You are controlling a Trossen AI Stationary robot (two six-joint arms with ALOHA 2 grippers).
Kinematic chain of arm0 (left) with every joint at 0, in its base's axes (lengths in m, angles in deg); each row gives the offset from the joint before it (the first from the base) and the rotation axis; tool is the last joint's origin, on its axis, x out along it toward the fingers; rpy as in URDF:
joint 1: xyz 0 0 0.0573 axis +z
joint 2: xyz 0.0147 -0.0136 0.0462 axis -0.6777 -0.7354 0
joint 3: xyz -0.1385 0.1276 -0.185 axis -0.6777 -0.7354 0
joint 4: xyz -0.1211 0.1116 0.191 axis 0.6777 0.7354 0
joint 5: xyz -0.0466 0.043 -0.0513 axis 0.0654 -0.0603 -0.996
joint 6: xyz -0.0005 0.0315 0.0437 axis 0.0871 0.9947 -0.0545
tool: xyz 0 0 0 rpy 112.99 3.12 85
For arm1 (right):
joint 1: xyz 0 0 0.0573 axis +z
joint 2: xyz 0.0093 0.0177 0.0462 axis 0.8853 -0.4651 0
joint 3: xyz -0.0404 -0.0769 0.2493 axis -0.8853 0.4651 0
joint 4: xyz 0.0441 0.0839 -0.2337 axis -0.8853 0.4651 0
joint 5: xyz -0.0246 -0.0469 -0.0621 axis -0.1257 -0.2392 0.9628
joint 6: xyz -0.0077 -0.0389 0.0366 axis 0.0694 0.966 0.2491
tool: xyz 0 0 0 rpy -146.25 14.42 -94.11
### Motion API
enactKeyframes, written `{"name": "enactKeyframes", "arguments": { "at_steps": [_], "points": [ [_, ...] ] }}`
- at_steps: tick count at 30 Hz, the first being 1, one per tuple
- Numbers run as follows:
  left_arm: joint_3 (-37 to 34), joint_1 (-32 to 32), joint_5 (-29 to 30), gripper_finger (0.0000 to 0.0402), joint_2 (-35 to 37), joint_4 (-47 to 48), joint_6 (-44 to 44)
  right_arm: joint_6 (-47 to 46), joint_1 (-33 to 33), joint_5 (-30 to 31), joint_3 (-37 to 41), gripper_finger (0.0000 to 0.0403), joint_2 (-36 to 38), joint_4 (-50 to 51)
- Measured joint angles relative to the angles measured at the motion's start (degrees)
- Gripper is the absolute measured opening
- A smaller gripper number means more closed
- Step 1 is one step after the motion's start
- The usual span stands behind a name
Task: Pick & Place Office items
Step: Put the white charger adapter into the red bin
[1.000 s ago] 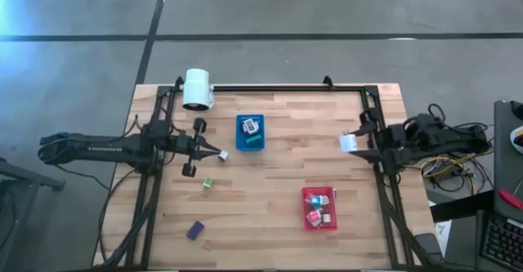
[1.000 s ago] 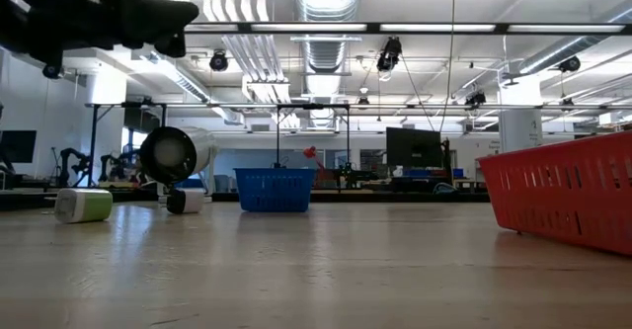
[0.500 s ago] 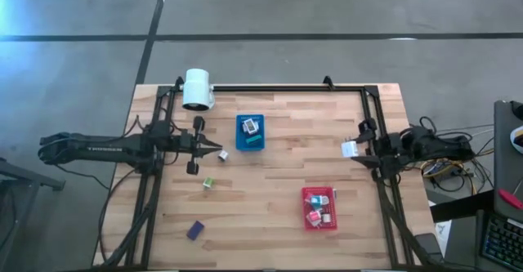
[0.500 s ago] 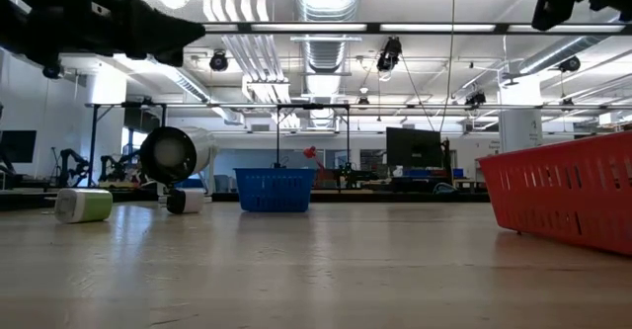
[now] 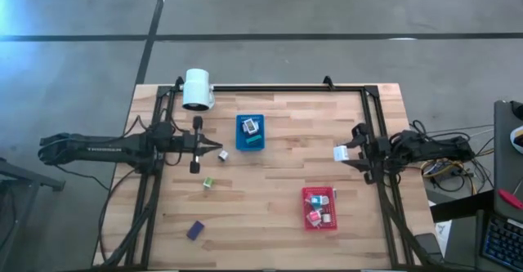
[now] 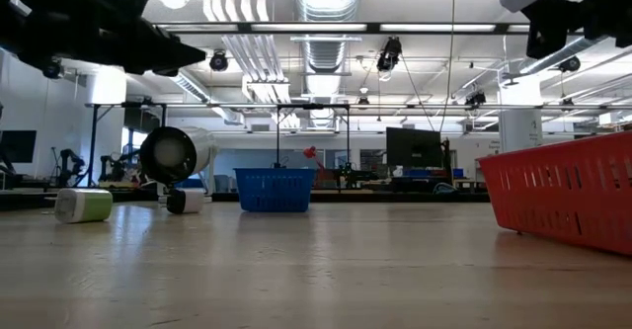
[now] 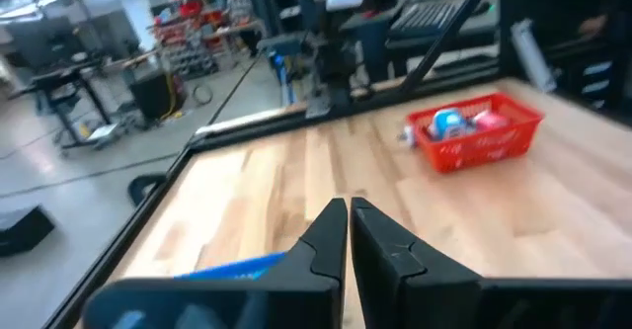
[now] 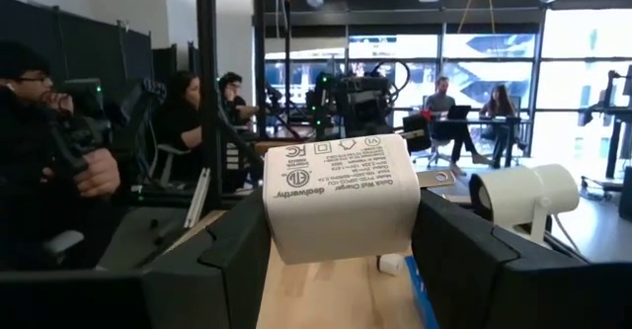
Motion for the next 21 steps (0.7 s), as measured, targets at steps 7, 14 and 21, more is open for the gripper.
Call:
{"name": "enactKeyframes", "arguments": {
  "at_steps": [7, 14, 21],
  "points": [
    [0.0, 0.0, 2.11, 0.0014, 0.02, 0.63, 0.06, -0.07, -0.02, 0.0, 0.26, 0.0198, 0.0, 0.01],
    [0.0, 0.0, 2.11, 0.0014, 0.02, 0.64, -0.42, -0.04, -0.01, -0.02, 0.26, 0.0198, -0.02, 0.06],
    [0.0, 0.0, 2.11, 0.0014, 0.02, 0.58, -0.57, -2.29, 0.02, -1.87, 0.35, 0.0198, -2.94, -10.03]
  ]
}}
